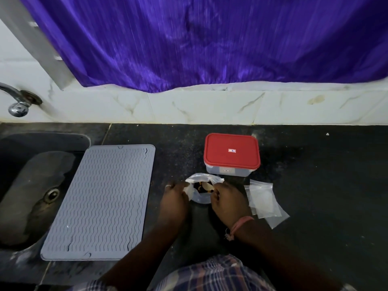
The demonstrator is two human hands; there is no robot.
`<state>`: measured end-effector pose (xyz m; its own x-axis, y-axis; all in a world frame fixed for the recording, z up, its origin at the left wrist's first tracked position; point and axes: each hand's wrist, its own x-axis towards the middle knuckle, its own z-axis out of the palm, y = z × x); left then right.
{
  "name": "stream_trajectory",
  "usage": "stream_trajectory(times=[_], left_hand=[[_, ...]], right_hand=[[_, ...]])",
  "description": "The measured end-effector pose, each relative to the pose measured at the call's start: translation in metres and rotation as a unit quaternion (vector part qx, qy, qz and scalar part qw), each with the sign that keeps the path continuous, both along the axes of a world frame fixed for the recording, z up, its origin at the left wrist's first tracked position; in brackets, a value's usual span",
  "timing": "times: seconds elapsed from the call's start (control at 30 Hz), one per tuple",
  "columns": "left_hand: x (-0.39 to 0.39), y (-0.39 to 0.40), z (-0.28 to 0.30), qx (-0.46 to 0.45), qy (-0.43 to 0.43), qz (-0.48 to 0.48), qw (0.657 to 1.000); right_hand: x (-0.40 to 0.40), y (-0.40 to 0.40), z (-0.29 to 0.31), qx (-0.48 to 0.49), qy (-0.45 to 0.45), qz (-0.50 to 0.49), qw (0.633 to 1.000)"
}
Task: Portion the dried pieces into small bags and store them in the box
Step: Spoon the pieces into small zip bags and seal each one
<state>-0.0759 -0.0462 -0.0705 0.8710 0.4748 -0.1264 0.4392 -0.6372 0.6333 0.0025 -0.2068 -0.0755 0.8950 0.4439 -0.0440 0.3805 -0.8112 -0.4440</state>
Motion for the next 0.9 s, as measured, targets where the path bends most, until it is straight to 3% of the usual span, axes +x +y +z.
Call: stream_trajectory(times=[0.1, 0.23, 0.3, 0.4, 0.47, 0.5, 0.63, 0.77, 0.9], left_hand=[[0.001, 0.004, -0.013, -0.022, 0.026, 0.007, 0.999], [0.004, 0.007, -0.024, -0.04, 0.064, 0.01, 0.997], [0.007, 0.006, -0.025, -0.054, 0.06, 0.015, 0.997], [0.007, 0.004, -0.025, -0.064, 0.066, 0.013, 0.996], [0.007, 0.003, -0.025, -0.069, 0.061, 0.018, 0.996], [0.007, 0.002, -0.024, -0.067, 0.063, 0.02, 0.996], [0.009, 0.001, -0.028, -0.084, 0.048, 0.038, 0.995], [0.009, 0.0, -0.03, -0.114, 0.026, 0.042, 0.992], [0.008, 0.001, -0.031, -0.102, 0.023, 0.046, 0.993]], right_hand=[[0.001, 0.007, 0.004, 0.056, 0.057, -0.052, 0.995], [-0.005, 0.017, 0.012, -0.054, -0.028, 0.097, 0.993], [-0.011, 0.027, 0.018, -0.054, -0.013, 0.112, 0.992], [-0.006, 0.034, 0.016, 0.056, 0.105, -0.062, 0.991], [0.008, 0.026, 0.01, 0.131, 0.218, -0.193, 0.948], [0.01, 0.021, 0.007, 0.139, 0.238, -0.208, 0.938], [-0.001, 0.018, -0.001, 0.083, 0.157, -0.097, 0.979], [0.002, 0.015, -0.001, 0.088, 0.167, -0.131, 0.973], [-0.015, 0.013, -0.001, -0.035, 0.032, 0.042, 0.998]])
